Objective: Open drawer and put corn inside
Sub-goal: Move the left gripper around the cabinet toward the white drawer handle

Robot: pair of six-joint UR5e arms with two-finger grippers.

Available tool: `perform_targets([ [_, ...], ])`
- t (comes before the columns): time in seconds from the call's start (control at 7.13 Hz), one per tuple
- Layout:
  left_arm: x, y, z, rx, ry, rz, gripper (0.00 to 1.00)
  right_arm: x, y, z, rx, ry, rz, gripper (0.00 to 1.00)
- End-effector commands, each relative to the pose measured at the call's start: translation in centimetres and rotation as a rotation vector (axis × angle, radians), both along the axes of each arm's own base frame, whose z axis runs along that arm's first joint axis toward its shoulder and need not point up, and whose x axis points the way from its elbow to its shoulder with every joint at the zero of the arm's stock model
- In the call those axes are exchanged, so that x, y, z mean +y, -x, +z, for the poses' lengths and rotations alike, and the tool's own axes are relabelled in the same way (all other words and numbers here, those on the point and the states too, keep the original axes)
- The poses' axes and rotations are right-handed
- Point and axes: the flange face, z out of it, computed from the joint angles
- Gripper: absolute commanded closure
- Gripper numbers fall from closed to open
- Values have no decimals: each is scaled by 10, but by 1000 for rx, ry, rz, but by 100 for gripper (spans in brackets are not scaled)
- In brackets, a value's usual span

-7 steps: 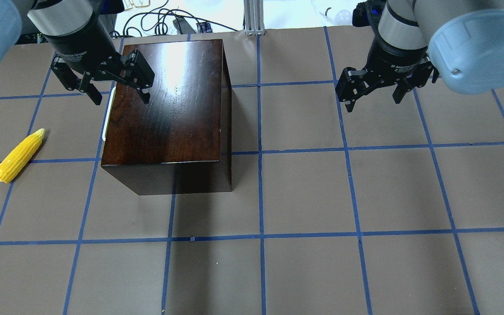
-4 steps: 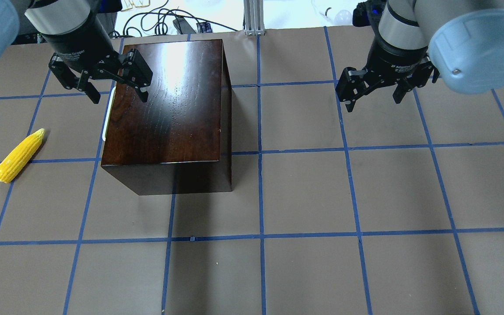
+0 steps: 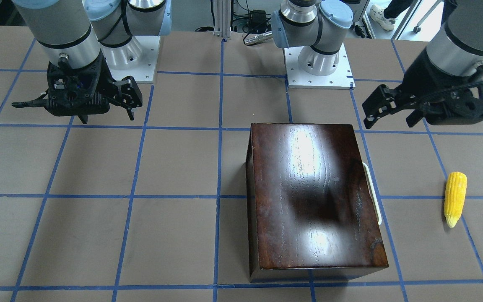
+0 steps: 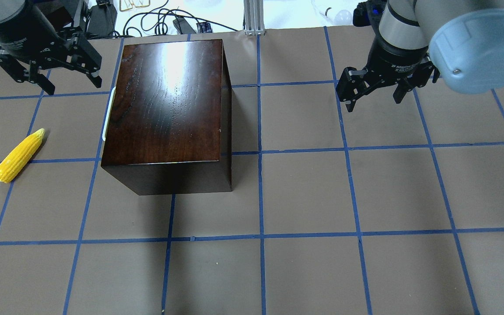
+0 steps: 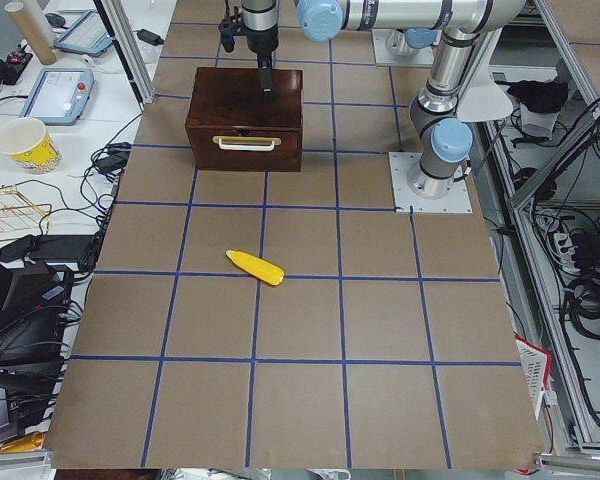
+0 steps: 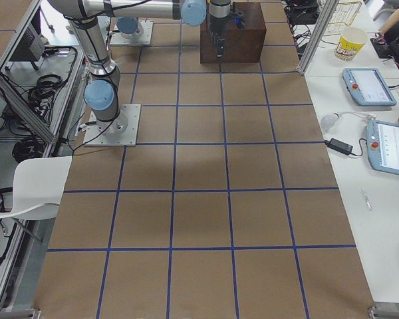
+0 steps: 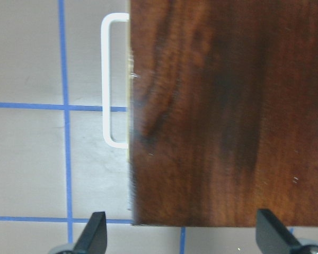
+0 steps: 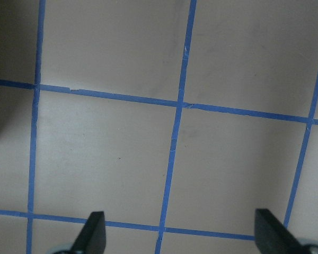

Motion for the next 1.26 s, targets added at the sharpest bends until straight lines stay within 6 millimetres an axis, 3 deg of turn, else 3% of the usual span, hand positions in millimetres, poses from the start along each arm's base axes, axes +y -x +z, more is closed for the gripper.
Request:
perform_targets([
  [0.0, -9, -62, -5, -4, 32, -6, 0, 0, -1, 0, 0, 0, 1, 0],
  [0.14, -12, -85, -19, 33, 24, -25, 0, 0, 1, 0, 0, 0, -2, 0],
  [0.56, -34, -117, -66, 94, -24, -99, 0, 1, -1, 1, 0, 2, 1, 0],
  [0.7, -51, -121, -87, 142, 28, -183, 0, 0, 1, -1, 0, -2, -2, 0],
  [1.12, -69, -123, -143, 262, 17, -181, 0, 0, -1, 0, 0, 0, 1, 0],
])
